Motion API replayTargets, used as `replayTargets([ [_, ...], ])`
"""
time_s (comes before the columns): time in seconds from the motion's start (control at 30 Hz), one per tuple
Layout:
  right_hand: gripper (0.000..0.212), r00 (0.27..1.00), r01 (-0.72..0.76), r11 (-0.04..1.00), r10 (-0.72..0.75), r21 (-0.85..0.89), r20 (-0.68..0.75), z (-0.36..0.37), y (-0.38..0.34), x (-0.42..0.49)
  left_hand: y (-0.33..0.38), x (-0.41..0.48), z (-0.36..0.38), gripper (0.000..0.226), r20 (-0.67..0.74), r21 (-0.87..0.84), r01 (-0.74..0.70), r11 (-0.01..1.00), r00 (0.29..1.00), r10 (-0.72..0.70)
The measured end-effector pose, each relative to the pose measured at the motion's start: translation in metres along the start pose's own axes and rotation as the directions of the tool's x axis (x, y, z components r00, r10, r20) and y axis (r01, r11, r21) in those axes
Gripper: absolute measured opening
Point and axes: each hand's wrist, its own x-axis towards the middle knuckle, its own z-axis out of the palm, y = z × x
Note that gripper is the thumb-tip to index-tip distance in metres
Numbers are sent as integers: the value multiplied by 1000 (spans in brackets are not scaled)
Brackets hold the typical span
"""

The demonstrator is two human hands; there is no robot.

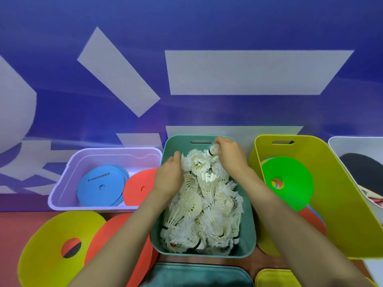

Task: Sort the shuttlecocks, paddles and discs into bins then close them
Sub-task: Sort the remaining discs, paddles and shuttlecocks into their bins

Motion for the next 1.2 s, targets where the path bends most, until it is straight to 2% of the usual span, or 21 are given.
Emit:
replayTargets([
  [0.07,29,997,18,993,-9,-116,78,-2,-5,6,3,5,-2,54,53,27,-43,999,998,42],
  [0.1,30,993,26,985,-7,-169,115,-5,-8,9,2,7,-3,59,83,40,-65,997,995,62],
  [0.2,31,985,28,959,21,-283,170,-17,-12,19,-7,17,-7,52,185,85,-63,994,982,46],
  [0.3,32,976,29,946,43,-324,214,-12,-11,21,-13,22,-8,47,197,101,-25,995,980,4],
  [0.5,31,950,-46,993,78,-112,303,9,-10,27,-1,20,-3,41,237,29,-28,999,971,20],
  [0.6,30,908,-29,1000,21,12,417,8,-14,26,-5,20,-8,43,283,-50,-3,999,959,17],
  [0.67,30,913,-20,997,-12,74,409,4,-12,20,-7,15,-13,49,296,-105,17,994,955,15],
  [0.77,39,954,-15,1000,15,-3,299,0,-5,4,-7,2,-16,63,225,-145,13,989,974,20],
  [0.83,48,937,-38,998,17,54,349,1,-4,-8,-3,-7,-13,63,173,-139,-38,990,983,62],
  [0.9,45,906,-32,992,-25,126,423,5,-8,-15,1,-14,-9,62,207,-133,-77,988,973,103],
  [0.97,40,866,11,993,-67,116,495,8,-14,-17,5,-17,-7,61,271,-142,-89,986,954,125],
  [1.03,40,851,32,995,-76,92,520,9,-16,-19,7,-17,-8,57,273,-171,-85,982,953,130],
  [1.13,35,894,82,995,-97,53,438,6,-10,-18,3,-14,-12,54,223,-184,-48,982,971,89],
  [1.2,32,926,138,990,-128,-5,354,2,-7,-17,2,-11,-12,58,259,-135,-53,989,962,87],
])
